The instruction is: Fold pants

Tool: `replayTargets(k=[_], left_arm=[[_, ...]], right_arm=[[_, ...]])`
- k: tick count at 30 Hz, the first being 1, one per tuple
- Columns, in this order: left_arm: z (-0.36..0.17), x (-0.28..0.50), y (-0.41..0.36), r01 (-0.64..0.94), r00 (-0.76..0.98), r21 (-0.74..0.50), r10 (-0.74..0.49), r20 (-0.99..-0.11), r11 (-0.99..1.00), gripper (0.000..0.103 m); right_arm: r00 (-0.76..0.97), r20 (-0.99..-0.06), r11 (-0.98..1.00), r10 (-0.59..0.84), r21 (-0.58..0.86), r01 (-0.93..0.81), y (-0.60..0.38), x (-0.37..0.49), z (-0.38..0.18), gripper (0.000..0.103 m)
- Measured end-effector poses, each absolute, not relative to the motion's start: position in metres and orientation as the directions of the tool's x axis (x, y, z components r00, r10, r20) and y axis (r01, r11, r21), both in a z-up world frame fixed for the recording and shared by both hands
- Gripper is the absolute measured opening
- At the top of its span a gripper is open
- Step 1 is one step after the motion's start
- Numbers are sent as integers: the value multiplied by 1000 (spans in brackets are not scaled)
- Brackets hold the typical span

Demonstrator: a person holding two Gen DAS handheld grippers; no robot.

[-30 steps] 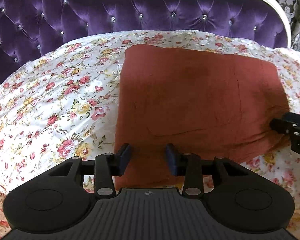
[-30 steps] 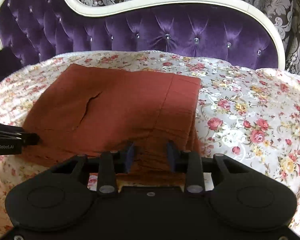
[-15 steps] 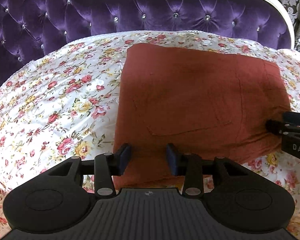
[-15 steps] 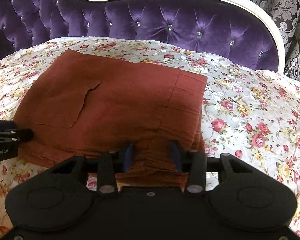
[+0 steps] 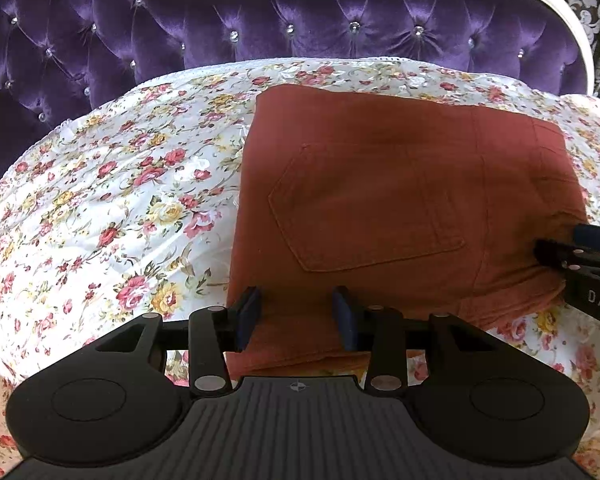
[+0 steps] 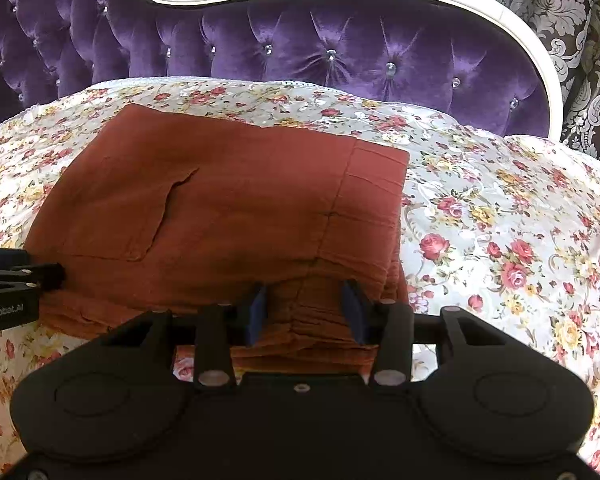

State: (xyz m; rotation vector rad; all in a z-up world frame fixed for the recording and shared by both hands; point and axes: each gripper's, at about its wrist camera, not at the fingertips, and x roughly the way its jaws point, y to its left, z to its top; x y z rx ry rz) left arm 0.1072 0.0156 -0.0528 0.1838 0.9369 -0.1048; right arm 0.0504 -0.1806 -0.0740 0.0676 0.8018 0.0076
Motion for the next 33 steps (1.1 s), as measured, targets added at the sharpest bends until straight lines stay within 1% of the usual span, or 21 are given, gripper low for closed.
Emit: replayTargets(k=[5,7,9,13,14,16,17,23,29,33], left_arm=[[-52,107,18,171,587,104,-16,-810,980,40],[-52,106,17,171,592,110,-12,-806,979,40],[-52,103,15,170,604,124,-4,-797,978,40],[-52,96,12,161,629,142,9,-777,977,40],[-51,93,11,160,633,148,14,-774,976,40],[-46,88,11,152,634,147,17,-773,977,40],[-43,85,11,149,632,138,13,-775,979,40],[-27,67,17,145,598,62,-37,-801,988,40],[-22,40,19,137,590,65,-28,-807,988,40],[-21,24,19,142,577,73,-22,-816,987,40]], right_arm=[[708,-706,998,23,56,24,-180,38,-69,53],[711,-703,997,23,69,36,-181,30,-66,56],[716,-698,994,26,93,54,-183,21,-65,61],[709,-706,990,2,101,97,-185,4,-62,63],[707,-707,988,-2,106,109,-186,-1,-61,64],[705,-709,983,-14,117,138,-188,-8,-59,73],[708,-706,981,-27,118,155,-188,-14,-58,78],[726,-687,977,32,176,123,-190,-38,-47,76],[751,-659,971,33,198,131,-189,-57,-39,77],[752,-658,965,46,224,137,-190,-66,-37,77]])
